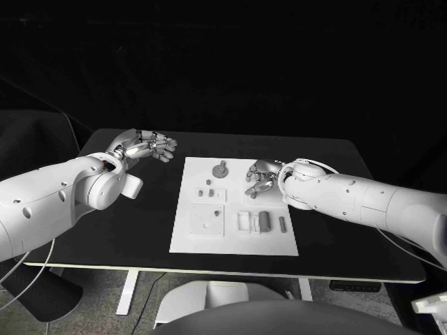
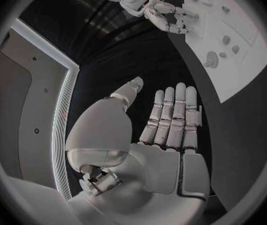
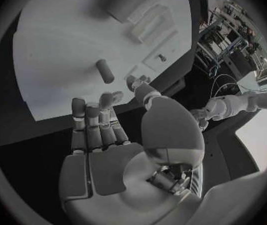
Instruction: Assemble the parts on the task board
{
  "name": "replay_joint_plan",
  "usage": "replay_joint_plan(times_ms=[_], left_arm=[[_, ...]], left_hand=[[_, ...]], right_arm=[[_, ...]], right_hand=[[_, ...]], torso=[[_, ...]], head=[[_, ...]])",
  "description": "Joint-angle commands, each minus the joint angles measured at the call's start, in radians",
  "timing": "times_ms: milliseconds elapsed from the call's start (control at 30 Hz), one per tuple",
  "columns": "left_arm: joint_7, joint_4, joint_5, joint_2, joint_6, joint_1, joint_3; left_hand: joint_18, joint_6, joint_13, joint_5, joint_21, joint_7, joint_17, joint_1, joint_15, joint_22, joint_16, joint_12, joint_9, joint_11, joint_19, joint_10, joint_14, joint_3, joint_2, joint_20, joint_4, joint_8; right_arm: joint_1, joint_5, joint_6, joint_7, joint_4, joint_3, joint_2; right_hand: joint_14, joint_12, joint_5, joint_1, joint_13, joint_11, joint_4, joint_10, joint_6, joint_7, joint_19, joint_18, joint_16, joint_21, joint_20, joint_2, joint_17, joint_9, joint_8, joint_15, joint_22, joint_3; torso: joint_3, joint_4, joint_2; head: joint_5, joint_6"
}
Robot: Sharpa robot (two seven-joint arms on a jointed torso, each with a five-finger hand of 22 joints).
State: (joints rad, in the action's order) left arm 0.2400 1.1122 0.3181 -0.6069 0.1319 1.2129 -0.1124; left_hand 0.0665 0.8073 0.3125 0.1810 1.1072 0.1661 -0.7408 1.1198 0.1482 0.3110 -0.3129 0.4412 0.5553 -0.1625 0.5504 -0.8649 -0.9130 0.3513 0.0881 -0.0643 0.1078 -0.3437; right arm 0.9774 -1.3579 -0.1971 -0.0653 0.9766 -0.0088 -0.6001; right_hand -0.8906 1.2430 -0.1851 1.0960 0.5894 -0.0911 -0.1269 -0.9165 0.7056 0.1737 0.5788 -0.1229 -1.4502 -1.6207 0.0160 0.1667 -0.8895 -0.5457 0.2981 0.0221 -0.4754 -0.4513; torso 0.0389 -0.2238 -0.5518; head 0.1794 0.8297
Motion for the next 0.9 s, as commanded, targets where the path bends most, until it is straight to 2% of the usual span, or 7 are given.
replay_joint_plan(times_ms=[33, 333, 433, 900], left_arm=[[0.013, 0.001, -0.006, -0.001, -0.012, 0.001, 0.001], [0.012, 0.001, -0.006, -0.003, -0.011, 0.001, 0.001], [0.012, 0.003, -0.006, -0.004, -0.011, 0.001, 0.001], [0.013, 0.0, -0.006, -0.002, -0.011, 0.001, 0.001]], left_hand=[[-0.005, -0.002, 0.001, 0.004, -0.006, -0.002, 0.001, 0.006, -0.002, 0.001, 0.002, -0.004, 0.0, 0.001, -0.004, -0.003, -0.003, -0.005, -0.006, 0.0, 0.0, 0.003], [-0.005, -0.002, 0.001, 0.004, -0.006, -0.002, 0.001, 0.006, -0.002, 0.001, 0.002, -0.004, 0.0, 0.001, -0.004, -0.004, -0.003, -0.005, -0.006, 0.0, 0.0, 0.003], [-0.005, -0.002, 0.001, 0.004, -0.006, -0.002, 0.001, 0.006, -0.002, 0.001, 0.002, -0.004, 0.0, 0.001, -0.003, -0.004, -0.003, -0.005, -0.006, 0.0, 0.0, 0.003], [-0.005, -0.001, 0.002, 0.004, -0.006, -0.002, 0.002, 0.006, -0.002, 0.001, 0.002, -0.004, 0.0, 0.001, -0.003, -0.005, -0.004, -0.005, -0.007, 0.0, 0.0, 0.003]], right_arm=[[-0.006, -0.02, 0.025, 0.003, -0.01, 0.0, 0.002], [-0.01, -0.02, 0.044, 0.005, -0.016, -0.001, -0.003], [-0.012, -0.02, 0.04, 0.007, -0.017, -0.001, -0.004], [-0.018, -0.022, 0.048, 0.01, -0.02, -0.006, -0.005]], right_hand=[[0.007, 0.005, 0.004, -0.011, -0.001, 0.002, -0.001, 0.007, -0.008, -0.001, -0.006, 0.003, 0.0, -0.003, 0.003, 0.002, 0.001, 0.002, -0.003, 0.003, 0.001, 0.007], [0.007, 0.006, 0.004, -0.012, -0.001, 0.002, -0.001, 0.008, -0.008, -0.001, -0.006, 0.003, 0.0, -0.003, 0.003, -0.001, 0.001, 0.001, -0.002, 0.003, 0.001, 0.008], [0.008, 0.006, 0.003, -0.012, -0.001, 0.002, 0.0, 0.009, -0.003, -0.002, -0.007, 0.003, 0.0, -0.003, 0.002, -0.006, 0.001, 0.0, 0.002, 0.004, 0.001, 0.01], [0.003, 0.018, 0.002, 0.019, 0.001, 0.004, -0.001, 0.004, 0.065, -0.008, -0.003, 0.0, -0.008, -0.007, 0.0, -0.03, 0.0, -0.016, 0.041, -0.001, 0.002, 0.009]], torso=[[0.0003, 0.0001, 0.0], [-0.0004, 0.0021, 0.001], [-0.0016, 0.0028, 0.001], [-0.0008, 0.001, 0.001]], head=[[-0.002, 0.003], [-0.002, 0.006], [-0.002, 0.005], [0.001, 0.009]])
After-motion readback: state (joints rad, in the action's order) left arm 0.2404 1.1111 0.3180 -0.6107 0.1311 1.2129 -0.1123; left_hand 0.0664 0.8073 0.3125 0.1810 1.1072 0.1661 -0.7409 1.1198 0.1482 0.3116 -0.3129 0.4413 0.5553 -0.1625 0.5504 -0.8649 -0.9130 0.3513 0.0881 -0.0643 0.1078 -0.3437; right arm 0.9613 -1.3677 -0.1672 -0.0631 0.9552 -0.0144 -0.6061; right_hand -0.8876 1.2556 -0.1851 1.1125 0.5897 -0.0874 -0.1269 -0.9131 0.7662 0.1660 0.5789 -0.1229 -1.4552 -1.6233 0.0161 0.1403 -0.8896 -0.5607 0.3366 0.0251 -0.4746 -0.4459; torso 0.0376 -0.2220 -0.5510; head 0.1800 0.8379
